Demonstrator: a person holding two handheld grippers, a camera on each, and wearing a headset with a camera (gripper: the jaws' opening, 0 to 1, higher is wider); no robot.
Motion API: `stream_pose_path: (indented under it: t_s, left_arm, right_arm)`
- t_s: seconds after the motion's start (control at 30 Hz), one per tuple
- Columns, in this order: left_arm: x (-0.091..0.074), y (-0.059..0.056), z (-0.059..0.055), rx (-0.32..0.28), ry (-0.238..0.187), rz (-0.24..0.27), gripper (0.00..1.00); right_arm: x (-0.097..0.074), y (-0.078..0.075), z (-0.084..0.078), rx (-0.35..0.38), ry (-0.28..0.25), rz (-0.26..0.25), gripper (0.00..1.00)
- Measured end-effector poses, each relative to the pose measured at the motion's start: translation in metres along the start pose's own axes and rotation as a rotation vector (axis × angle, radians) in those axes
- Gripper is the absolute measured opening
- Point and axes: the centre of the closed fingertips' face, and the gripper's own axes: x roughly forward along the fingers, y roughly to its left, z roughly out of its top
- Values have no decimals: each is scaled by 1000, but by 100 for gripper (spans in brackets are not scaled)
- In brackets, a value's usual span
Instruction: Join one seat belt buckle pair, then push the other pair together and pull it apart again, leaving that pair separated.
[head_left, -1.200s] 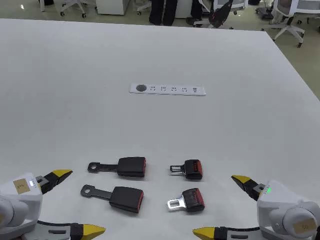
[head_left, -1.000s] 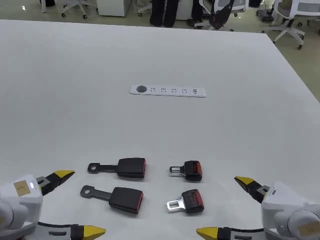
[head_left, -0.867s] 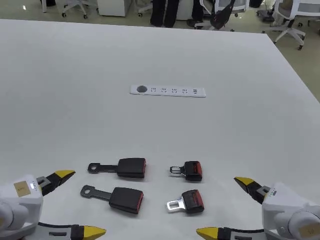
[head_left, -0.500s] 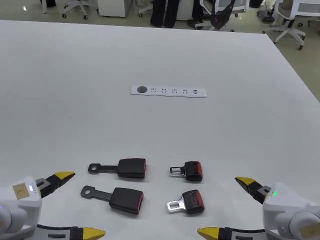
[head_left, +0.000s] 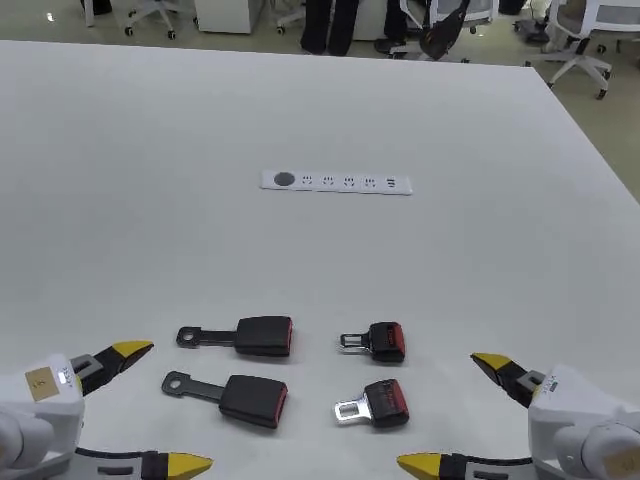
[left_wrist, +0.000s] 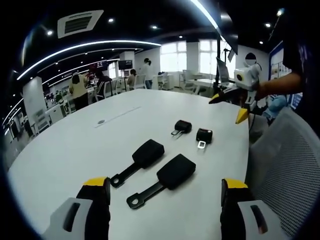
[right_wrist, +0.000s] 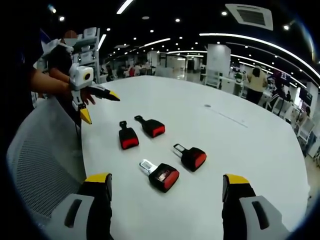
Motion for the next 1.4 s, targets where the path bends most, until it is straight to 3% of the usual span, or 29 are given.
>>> stream_pose_path:
  t_s: [0.53, 1.07, 1.27, 1.4]
  left_arm:
    - [-1, -1, -1, -9, 6, 13, 99]
    - [-2, 5, 1, -21, 3, 16, 100]
    - [-3, 12, 0, -18, 8, 20, 100]
    - [-2, 11, 4, -4, 13, 11, 100]
  right_arm:
    - [-2, -1, -1, -18, 5, 0, 92]
    - [-2, -1, -2, -30, 18, 6, 91]
    - [-5, -6, -4, -38, 33, 0, 90]
    - [-7, -10, -4, -55, 41, 1, 89]
